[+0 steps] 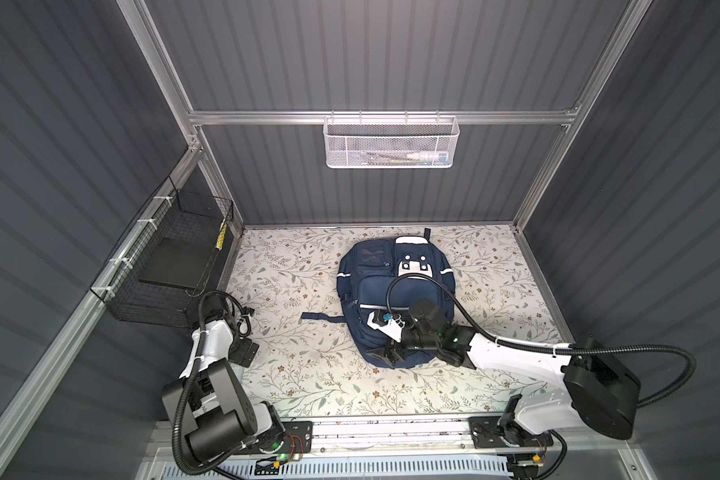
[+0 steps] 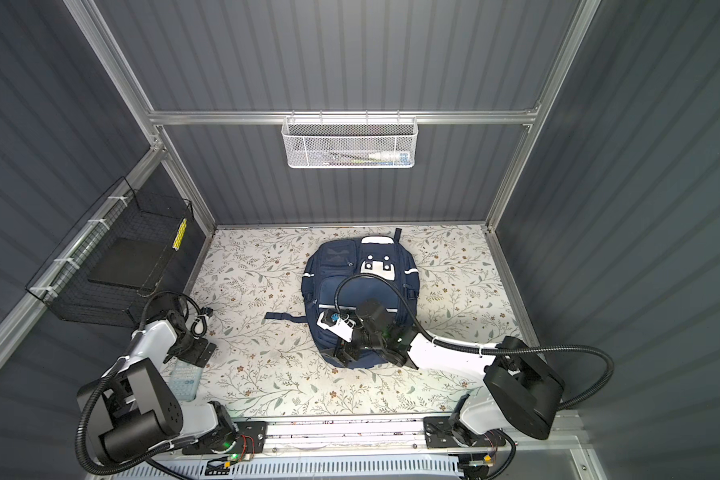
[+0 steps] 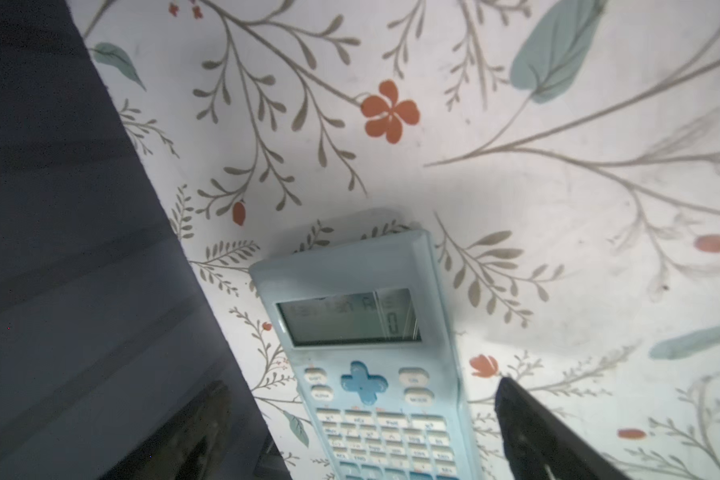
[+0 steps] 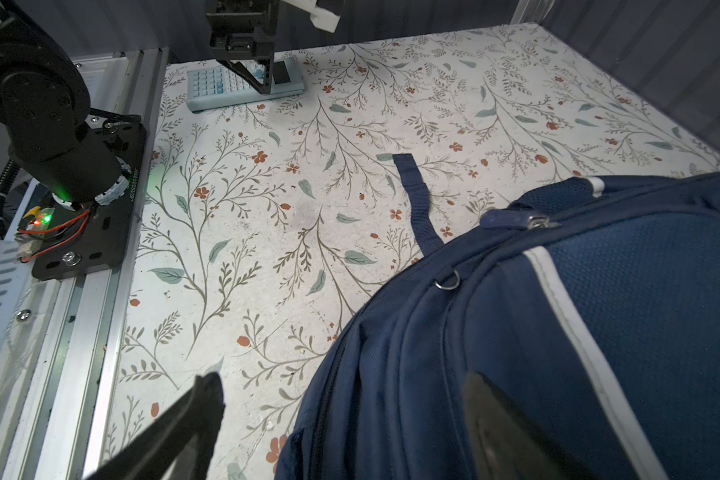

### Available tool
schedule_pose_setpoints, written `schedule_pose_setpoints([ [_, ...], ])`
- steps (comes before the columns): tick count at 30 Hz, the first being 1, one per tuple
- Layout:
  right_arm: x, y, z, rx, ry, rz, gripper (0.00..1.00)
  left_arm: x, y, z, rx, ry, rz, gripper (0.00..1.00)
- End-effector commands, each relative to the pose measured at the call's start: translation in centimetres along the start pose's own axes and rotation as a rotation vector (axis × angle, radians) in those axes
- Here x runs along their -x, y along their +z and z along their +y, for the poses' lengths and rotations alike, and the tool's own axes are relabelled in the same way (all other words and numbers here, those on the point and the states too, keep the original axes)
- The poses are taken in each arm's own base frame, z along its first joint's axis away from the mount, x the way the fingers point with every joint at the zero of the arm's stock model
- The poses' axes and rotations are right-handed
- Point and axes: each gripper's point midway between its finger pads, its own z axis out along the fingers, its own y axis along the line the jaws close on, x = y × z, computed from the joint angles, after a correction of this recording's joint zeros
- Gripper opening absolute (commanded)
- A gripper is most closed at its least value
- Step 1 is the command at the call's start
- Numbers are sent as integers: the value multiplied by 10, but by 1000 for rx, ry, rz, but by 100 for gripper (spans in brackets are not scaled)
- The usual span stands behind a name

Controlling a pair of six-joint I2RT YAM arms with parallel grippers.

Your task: Pack the student bag

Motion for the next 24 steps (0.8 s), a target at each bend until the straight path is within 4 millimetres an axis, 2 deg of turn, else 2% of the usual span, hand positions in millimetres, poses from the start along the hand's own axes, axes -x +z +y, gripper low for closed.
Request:
schedule_pose_setpoints([
  [1, 2, 3, 1, 14, -11, 15, 91, -13, 17, -3, 6, 24, 93, 100],
  [4, -3, 5, -1, 6, -22, 29, 90, -2, 14, -14, -75, 0, 42, 100],
  [6, -3, 5, -1, 5, -22, 33, 90, 0, 15, -30, -145, 38, 24, 100],
  [11, -1, 5, -1, 9, -14, 27, 90, 6, 16, -34, -180, 25, 22, 100],
  [13, 0, 4, -1, 9, -16, 24, 91, 8, 15, -41, -229, 36, 19, 97],
  [16, 1, 3, -1, 3, -18, 23, 91, 7, 18, -42, -221, 48, 37, 95],
  [19, 1, 2, -1, 1, -16, 21, 91, 6, 21, -40, -210, 52, 53, 87],
  [20, 1, 2, -1, 3, -15, 22, 90, 8, 20, -45, -242, 58, 46, 80],
  [21, 1, 3, -1, 3, -16, 23, 91, 10, 20, -49, -269, 59, 41, 76],
  [24, 0, 3, -1, 2, -20, 26, 91, 12, 25, -58, -331, 43, 47, 75],
])
